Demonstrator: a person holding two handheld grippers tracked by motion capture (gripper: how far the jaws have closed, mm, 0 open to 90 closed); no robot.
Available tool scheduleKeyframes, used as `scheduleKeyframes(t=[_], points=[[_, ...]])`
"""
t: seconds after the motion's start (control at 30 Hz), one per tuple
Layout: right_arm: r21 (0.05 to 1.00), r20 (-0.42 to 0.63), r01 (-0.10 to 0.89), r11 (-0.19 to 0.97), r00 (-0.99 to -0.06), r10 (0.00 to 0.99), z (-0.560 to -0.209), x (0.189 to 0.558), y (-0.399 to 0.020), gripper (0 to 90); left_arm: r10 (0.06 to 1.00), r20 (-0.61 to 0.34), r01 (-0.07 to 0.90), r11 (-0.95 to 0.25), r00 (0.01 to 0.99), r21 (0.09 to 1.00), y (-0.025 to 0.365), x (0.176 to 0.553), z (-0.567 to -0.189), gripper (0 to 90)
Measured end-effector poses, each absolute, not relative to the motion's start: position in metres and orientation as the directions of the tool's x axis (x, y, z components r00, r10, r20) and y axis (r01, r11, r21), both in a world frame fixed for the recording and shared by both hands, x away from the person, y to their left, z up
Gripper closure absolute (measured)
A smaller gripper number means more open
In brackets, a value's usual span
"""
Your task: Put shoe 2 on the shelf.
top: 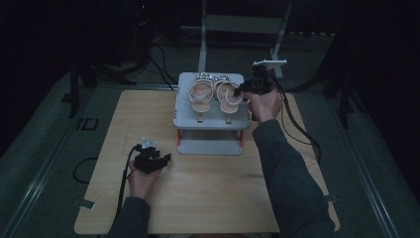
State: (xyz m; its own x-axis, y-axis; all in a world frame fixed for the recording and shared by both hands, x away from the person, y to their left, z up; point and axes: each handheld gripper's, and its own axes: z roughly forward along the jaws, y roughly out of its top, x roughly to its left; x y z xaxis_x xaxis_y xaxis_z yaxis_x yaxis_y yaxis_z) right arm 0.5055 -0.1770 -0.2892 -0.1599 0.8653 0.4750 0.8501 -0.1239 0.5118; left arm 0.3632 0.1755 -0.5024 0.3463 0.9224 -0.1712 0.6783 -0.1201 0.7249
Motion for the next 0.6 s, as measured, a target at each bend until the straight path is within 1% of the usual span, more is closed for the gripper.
scheduleKeyframes(t=[0.17, 0.47, 0.6], points=[[0.486, 0.518, 0.860, -0.159, -0.136, 0.845, -0.2915, 0.5071, -0.1814, 80.3, 0.923, -0.171, 0.677, -0.119, 0.345, 0.726, 0.1748, 0.3631, -0.5026, 47.9], [0.485, 0.529, 0.853, -0.193, -0.110, 0.841, -0.2913, 0.5070, -0.1813, 80.9, 0.922, -0.170, 0.676, -0.120, 0.346, 0.727, 0.1747, 0.3631, -0.5027, 47.7], [0.481, 0.533, 0.856, -0.187, -0.116, 0.838, -0.2913, 0.5064, -0.1803, 80.0, 0.922, -0.170, 0.676, -0.120, 0.346, 0.727, 0.1745, 0.3631, -0.5027, 47.7]])
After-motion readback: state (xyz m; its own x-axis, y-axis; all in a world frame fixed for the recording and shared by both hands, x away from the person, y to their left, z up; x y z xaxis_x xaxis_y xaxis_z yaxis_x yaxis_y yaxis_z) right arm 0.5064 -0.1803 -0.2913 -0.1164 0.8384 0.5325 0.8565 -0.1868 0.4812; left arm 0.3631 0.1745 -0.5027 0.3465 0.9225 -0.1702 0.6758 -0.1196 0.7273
